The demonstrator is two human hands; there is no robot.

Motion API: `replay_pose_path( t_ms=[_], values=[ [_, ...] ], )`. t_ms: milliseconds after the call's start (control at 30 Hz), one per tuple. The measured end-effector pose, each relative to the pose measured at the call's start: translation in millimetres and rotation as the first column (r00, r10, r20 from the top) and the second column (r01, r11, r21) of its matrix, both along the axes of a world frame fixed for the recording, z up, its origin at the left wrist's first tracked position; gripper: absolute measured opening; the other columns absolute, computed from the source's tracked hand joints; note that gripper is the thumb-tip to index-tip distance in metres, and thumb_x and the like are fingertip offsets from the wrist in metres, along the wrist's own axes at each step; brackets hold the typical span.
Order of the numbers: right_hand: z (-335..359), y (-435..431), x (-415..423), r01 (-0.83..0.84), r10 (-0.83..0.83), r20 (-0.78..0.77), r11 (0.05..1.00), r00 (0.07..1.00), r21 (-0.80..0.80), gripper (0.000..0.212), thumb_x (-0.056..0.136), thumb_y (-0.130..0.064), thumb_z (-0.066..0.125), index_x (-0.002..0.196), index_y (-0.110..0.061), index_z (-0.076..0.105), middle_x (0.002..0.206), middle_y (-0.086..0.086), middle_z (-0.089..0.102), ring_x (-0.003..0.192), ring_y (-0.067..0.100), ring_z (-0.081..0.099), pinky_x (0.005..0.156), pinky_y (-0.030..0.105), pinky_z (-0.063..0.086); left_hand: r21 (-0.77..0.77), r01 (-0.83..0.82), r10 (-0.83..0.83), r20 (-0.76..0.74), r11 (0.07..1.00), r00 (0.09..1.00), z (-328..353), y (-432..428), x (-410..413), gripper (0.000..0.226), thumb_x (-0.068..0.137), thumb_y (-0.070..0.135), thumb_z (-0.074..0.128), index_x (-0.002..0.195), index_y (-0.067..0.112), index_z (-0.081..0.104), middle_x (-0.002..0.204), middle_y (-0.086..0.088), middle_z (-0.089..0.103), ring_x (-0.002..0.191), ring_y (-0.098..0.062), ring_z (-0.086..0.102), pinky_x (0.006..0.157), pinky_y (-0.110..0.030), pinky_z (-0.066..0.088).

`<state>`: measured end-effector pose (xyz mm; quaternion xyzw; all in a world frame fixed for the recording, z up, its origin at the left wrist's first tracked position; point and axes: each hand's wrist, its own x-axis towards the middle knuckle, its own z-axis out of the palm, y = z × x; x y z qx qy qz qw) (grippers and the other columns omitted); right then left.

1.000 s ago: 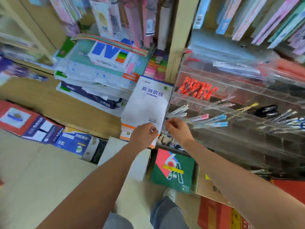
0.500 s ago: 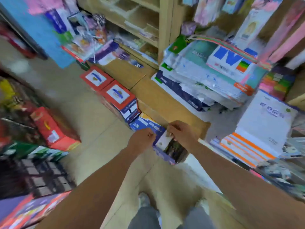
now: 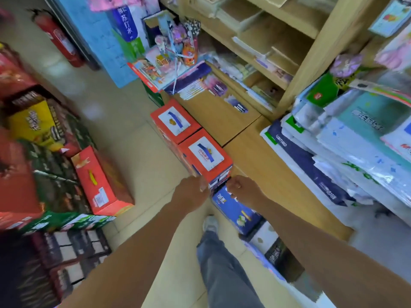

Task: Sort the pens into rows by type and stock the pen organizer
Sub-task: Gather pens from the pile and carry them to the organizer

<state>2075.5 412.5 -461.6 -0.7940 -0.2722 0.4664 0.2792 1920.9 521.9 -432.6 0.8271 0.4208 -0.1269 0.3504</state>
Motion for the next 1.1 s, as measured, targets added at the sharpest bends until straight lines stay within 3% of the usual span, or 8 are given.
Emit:
replay_pose_path(
  t_ms=[133,233,333,467,767,1000,1100],
  values=[
    [-18.1,80.3,37.5,-0.001,0.003,0.051,0.999,0.999,-0.038,0.011,0.093,-0.008,0.052,0.090,-0.017,0.057,0.079,-0.005,0.055,0.063,0.007,0.048,0.052,0.007,0.035,0.001,0.037,-0.037,-0.040,0.999,0.999,-17.8,81.7,31.2,0.043,0.092,0.036,0.051,0.130,0.017,0.052,0.123,-0.008,0.058,0.118,-0.026,0.051,0.097,-0.033,0.041],
    [-35.2,135.5,65.7,-0.009,0.014,0.061,0.996,0.998,-0.091,0.013,0.093,-0.016,0.057,0.106,-0.018,0.059,0.105,0.005,0.058,0.088,0.019,0.055,0.076,0.025,0.041,0.012,0.062,-0.061,-0.063,0.998,0.996,-34.8,142.2,58.3,0.042,0.092,0.030,0.053,0.133,0.020,0.050,0.128,-0.004,0.055,0.120,-0.023,0.049,0.097,-0.030,0.040],
    [-48.7,184.4,93.7,-0.119,0.147,0.150,0.976,0.978,-0.181,0.038,0.097,-0.026,0.052,0.133,-0.015,0.050,0.133,0.005,0.051,0.116,0.021,0.052,0.093,0.025,0.035,0.030,0.103,-0.101,-0.073,0.994,0.992,-55.3,202.6,89.8,0.046,0.090,0.031,0.053,0.135,0.022,0.049,0.135,0.000,0.052,0.123,-0.020,0.047,0.100,-0.030,0.039],
    [-78.0,244.6,121.5,-0.114,0.157,0.198,0.970,0.968,-0.213,0.046,0.098,-0.026,0.049,0.142,-0.015,0.041,0.148,0.006,0.038,0.135,0.022,0.038,0.107,0.027,0.028,0.072,0.233,-0.226,-0.096,0.970,0.969,-92.0,276.8,134.9,0.045,0.091,0.030,0.051,0.134,0.018,0.048,0.133,-0.004,0.053,0.122,-0.026,0.047,0.098,-0.034,0.039],
    [-158.6,368.9,158.1,0.061,-0.002,0.194,0.952,0.981,-0.299,0.048,0.098,-0.026,0.049,0.143,-0.015,0.039,0.149,0.010,0.035,0.134,0.025,0.038,0.109,0.032,0.031,0.056,0.496,-0.490,-0.098,0.866,0.866,-179.7,425.3,207.9,0.050,0.095,0.031,0.048,0.141,0.013,0.041,0.143,-0.007,0.043,0.133,-0.026,0.036,0.108,-0.039,0.033],
    [-208.1,420.3,162.4,0.101,-0.028,0.186,0.913,0.982,-0.395,0.055,0.097,-0.026,0.049,0.148,-0.016,0.032,0.155,0.010,0.025,0.141,0.025,0.028,0.112,0.034,0.029,0.045,0.536,-0.527,-0.131,0.843,0.840,-227.3,505.0,241.9,0.058,0.095,0.030,0.048,0.148,0.015,0.030,0.154,-0.010,0.028,0.142,-0.027,0.024,0.116,-0.040,0.025],
    [-221.7,431.8,167.3,0.107,-0.020,0.189,0.881,0.982,-0.462,0.051,0.097,-0.028,0.049,0.145,-0.017,0.036,0.151,0.009,0.031,0.137,0.027,0.034,0.108,0.037,0.035,0.081,0.546,-0.529,-0.168,0.834,0.832,-240.7,523.2,257.8,0.060,0.095,0.028,0.049,0.149,0.015,0.027,0.156,-0.012,0.022,0.143,-0.029,0.021,0.114,-0.041,0.022]
  ],
)
